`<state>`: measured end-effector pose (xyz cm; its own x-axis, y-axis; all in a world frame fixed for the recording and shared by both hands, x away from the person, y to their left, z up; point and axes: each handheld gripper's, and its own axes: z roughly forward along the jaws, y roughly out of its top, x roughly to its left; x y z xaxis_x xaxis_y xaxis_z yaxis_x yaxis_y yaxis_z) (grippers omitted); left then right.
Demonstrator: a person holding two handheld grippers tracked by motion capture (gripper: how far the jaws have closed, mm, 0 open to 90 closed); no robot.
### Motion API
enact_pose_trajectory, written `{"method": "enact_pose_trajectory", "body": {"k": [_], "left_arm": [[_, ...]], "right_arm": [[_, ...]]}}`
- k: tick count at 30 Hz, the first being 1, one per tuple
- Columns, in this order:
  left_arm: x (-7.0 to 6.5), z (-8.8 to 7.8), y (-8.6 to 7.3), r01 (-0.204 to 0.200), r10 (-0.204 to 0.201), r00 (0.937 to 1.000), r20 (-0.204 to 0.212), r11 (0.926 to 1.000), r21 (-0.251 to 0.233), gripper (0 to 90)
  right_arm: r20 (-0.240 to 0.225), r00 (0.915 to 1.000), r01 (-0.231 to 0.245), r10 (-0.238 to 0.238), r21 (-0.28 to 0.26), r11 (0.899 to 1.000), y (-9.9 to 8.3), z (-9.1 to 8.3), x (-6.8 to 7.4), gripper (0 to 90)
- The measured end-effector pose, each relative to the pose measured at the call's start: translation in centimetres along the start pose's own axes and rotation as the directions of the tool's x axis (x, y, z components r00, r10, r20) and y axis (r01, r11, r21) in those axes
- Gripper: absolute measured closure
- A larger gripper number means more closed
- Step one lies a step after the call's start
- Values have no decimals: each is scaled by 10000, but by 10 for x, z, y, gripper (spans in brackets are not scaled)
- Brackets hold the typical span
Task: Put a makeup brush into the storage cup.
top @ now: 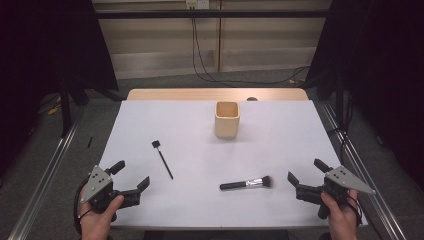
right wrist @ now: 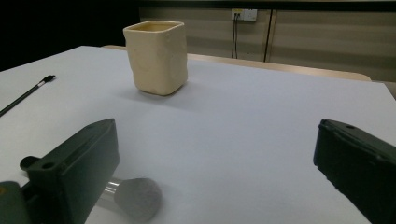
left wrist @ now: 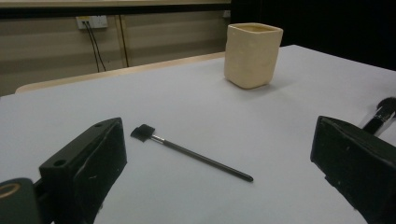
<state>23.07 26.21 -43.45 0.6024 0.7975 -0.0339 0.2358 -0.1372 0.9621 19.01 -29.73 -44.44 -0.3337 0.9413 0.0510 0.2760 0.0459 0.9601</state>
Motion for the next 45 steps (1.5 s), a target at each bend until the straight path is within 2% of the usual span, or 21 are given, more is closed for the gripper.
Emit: {"method": "enact_pose_trajectory", "body": {"k": [4,5,10,24,27,28,29,30,31,33,38,39,42,45], "left_arm": [[1,1,0,71,-71,10000,-18,9999,78,38],[0,1,0,235,-235,9997,-28,9997,59,38],[1,-1,0,481,-480,9986,-230,9988,43,46],[2,8,4,132,-123,9994,-314,9995,279,48],[2,13,6,-70,76,9998,-205,9995,308,44],[3,15,7,-238,252,9989,-396,9991,348,31],[3,17,8,-242,262,9983,-516,9989,391,31],[5,21,9,-115,124,9994,-309,9994,319,29],[5,23,10,-200,210,9994,-289,9992,341,35],[5,24,11,-266,281,9987,-418,9990,367,32],[10,31,14,-113,122,9995,-284,9994,328,27],[12,35,14,34,-26,9997,-255,9995,321,28],[15,39,15,-74,89,9995,-314,9988,480,28],[16,43,15,58,-43,9994,-334,9990,451,28]], "right_arm": [[-32,10000,3,-2,19,10000,0,1,-1,0],[-32,10000,3,-2,19,10000,0,1,-1,0],[61,10000,69,-70,58,10000,0,-1,-1,0],[108,9999,101,-103,175,9998,-1,-1,-1,0],[135,9999,66,-69,181,9998,-1,-1,-1,0],[158,9999,58,-61,194,9998,-2,-1,-1,0],[158,9999,58,-61,194,9998,-2,-1,-1,0],[157,9998,84,-87,219,9997,-2,-1,-1,0],[158,9998,90,-93,220,9997,-2,-1,-1,0],[162,9998,114,-118,238,9997,-2,-2,-1,0],[186,9997,152,-157,271,9995,-3,-2,-1,0],[183,9997,148,-153,287,9995,-3,-1,0,0],[176,9997,141,-146,281,9995,-3,-1,0,0],[171,9997,161,-166,296,9994,-3,-1,1,0]]}}
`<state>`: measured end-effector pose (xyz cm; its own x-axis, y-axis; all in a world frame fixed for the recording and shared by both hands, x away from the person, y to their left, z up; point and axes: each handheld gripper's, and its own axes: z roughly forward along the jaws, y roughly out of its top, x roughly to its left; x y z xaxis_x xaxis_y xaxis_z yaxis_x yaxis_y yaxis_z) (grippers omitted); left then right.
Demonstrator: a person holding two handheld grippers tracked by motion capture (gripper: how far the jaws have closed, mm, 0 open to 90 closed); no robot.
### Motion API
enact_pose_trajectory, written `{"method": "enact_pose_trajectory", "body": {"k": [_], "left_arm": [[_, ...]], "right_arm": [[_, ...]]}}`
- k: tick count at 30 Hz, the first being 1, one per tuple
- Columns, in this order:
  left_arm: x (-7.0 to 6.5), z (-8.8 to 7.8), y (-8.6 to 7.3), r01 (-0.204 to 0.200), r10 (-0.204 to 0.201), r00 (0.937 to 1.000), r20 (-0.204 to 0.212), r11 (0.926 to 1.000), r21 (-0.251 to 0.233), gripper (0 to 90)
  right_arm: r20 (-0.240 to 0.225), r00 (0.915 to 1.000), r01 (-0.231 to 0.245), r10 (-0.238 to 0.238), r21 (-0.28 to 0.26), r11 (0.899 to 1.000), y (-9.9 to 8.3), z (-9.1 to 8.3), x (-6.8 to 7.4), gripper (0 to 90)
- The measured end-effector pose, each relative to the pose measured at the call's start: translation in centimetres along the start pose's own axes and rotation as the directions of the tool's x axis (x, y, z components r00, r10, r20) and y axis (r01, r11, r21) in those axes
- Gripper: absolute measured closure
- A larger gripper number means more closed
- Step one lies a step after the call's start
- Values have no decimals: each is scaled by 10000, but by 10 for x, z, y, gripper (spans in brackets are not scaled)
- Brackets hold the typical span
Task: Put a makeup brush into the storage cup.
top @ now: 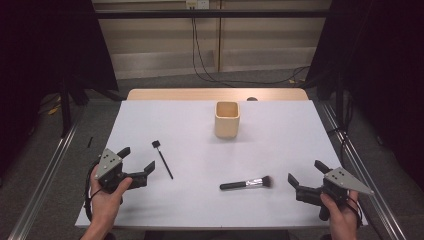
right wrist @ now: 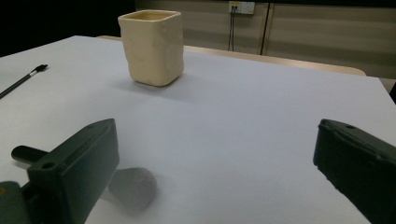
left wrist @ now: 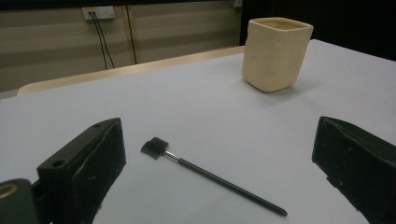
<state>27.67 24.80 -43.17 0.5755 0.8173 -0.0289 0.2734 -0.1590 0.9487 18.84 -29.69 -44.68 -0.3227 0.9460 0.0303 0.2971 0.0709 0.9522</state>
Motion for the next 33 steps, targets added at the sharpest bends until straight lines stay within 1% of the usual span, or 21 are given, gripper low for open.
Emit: {"method": "enact_pose_trajectory", "body": {"k": [1,3,4,7,12,14,15,16,19,20,22,25,26,27,29,33], "left_arm": [[1,3,1,98,-98,9999,-30,10000,-19,24],[2,4,2,75,-75,10000,6,10000,-14,24],[2,6,3,12,-12,10000,-69,10000,1,24],[3,11,5,82,-82,9999,-126,10000,-34,24],[4,17,8,27,-27,9999,-119,10000,-5,24],[5,20,10,73,-73,9999,-114,10000,-32,24],[6,22,11,0,0,9999,-129,10000,6,24],[7,24,12,9,-10,9999,-151,10000,-14,24],[8,28,15,126,-127,9996,-239,9999,-58,25],[8,30,18,68,-71,9996,-265,9999,-97,25],[8,33,20,108,-113,9994,-326,9998,-153,25],[10,36,22,-8,3,9994,-339,9999,-145,24],[11,40,23,164,-167,9996,-234,9998,-124,24],[12,42,24,212,-214,9996,-181,9997,-112,24],[12,47,25,112,-113,9997,-216,9999,-49,24],[14,53,26,36,-35,9996,-270,10000,47,24]], "right_arm": [[-4,10000,23,-23,15,10000,0,0,0,0],[5,10000,23,-23,23,10000,0,0,0,0],[-10,10000,65,-65,22,10000,0,0,1,0],[-23,10000,78,-78,-1,10000,1,-1,2,0],[-107,9998,178,-178,24,9998,1,0,4,0],[-106,9998,158,-158,24,9999,1,1,4,0],[-106,9998,158,-158,24,9999,1,1,4,0],[-136,9998,137,-136,63,9999,1,1,4,0],[-123,9999,72,-70,107,9999,1,3,3,0],[-127,9999,72,-71,107,9999,1,3,3,0],[-127,9999,81,-80,109,9999,1,3,3,0],[-131,9999,93,-92,93,9999,1,3,3,0],[-147,9998,104,-102,95,9999,1,3,3,0],[-153,9998,96,-94,94,9999,1,3,3,0],[-132,9999,91,-90,88,9999,1,3,3,0],[-115,9999,14,-13,54,10000,1,3,3,0]]}}
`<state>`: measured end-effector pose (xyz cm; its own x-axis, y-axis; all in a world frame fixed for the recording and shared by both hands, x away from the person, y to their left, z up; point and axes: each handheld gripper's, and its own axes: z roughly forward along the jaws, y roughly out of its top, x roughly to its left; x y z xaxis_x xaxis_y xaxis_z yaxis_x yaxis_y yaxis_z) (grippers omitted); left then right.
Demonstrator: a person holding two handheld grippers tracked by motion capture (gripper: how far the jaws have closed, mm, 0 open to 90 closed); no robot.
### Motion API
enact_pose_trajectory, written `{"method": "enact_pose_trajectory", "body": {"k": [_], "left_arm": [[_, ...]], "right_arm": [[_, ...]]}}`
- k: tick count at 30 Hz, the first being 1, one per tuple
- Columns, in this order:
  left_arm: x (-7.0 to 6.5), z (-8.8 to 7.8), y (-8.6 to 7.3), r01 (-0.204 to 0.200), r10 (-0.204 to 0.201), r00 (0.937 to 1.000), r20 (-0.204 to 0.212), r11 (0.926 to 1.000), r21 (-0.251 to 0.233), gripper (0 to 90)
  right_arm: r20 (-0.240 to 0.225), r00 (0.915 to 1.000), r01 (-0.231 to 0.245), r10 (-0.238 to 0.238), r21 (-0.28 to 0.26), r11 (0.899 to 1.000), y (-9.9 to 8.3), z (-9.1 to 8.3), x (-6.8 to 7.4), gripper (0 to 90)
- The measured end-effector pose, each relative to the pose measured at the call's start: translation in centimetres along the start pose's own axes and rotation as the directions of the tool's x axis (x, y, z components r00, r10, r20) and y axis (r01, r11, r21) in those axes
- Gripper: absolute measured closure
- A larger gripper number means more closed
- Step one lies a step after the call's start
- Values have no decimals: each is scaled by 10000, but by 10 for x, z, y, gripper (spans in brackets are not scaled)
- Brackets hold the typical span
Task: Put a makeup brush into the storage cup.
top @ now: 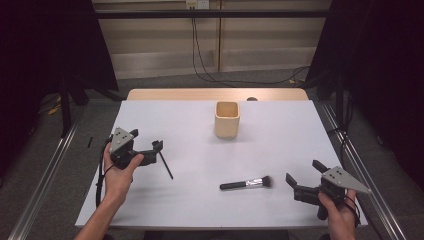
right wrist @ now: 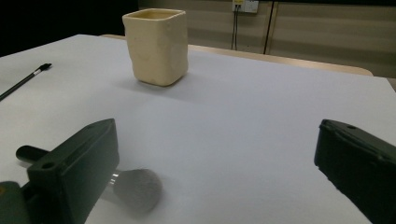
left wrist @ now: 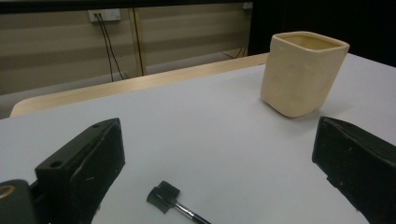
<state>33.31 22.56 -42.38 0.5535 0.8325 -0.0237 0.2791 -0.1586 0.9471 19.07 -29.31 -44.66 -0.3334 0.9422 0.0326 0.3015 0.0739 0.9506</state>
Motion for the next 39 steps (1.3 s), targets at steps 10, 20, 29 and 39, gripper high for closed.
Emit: {"method": "enact_pose_trajectory", "body": {"k": [10,20,29,39], "left_arm": [[15,22,8,149,-145,9992,-384,9998,101,21],[20,34,10,486,-440,9979,-472,9935,1025,25],[23,36,15,414,-309,9981,-532,9770,2093,27],[25,41,12,784,-543,9958,-742,9232,3763,40]], "right_arm": [[-5,10000,-7,7,-66,10000,0,0,0,0],[-2,10000,-9,9,-54,10000,0,0,0,0],[2,10000,-8,8,-74,10000,0,0,1,0],[-21,10000,16,-16,-50,10000,0,0,1,0]]}}
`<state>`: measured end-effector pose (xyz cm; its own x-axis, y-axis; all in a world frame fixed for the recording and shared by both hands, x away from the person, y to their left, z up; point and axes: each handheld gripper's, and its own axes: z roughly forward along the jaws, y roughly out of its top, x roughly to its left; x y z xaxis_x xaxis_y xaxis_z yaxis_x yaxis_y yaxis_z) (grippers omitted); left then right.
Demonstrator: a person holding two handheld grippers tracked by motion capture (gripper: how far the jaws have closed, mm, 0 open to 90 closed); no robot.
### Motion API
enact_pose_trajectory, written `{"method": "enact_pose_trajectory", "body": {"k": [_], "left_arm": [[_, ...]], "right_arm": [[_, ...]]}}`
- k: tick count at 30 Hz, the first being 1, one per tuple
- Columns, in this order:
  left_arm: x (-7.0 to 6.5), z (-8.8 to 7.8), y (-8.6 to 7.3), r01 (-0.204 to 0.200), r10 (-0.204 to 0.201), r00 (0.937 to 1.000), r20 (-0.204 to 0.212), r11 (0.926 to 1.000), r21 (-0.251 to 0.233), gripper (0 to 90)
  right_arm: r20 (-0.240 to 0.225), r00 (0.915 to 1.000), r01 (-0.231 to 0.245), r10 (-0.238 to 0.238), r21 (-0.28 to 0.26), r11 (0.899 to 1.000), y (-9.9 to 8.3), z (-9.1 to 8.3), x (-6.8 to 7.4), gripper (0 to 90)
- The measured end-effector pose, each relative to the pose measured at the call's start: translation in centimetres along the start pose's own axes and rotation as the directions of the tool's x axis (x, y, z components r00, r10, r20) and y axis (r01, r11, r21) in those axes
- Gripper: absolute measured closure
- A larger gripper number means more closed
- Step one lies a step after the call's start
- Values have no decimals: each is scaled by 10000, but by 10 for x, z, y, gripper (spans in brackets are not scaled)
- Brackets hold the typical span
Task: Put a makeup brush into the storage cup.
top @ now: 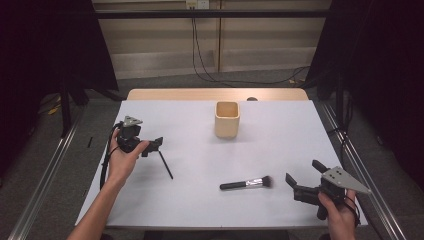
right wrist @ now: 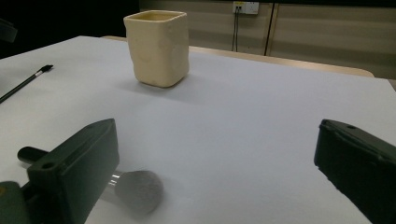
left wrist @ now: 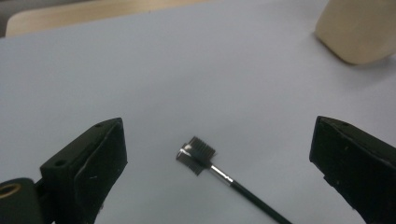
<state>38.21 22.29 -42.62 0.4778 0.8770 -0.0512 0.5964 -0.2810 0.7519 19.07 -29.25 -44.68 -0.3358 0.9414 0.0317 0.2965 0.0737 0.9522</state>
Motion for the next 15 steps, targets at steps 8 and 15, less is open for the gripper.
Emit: {"method": "enact_pose_trajectory", "body": {"k": [8,15], "left_arm": [[-3,3,5,32,2,9998,-192,9849,1733,63],[-6,5,10,3,25,9999,-115,9721,2344,69]], "right_arm": [[-79,10000,34,-34,16,10000,0,1,1,0],[-55,10000,45,-45,25,10000,0,0,0,0]]}}
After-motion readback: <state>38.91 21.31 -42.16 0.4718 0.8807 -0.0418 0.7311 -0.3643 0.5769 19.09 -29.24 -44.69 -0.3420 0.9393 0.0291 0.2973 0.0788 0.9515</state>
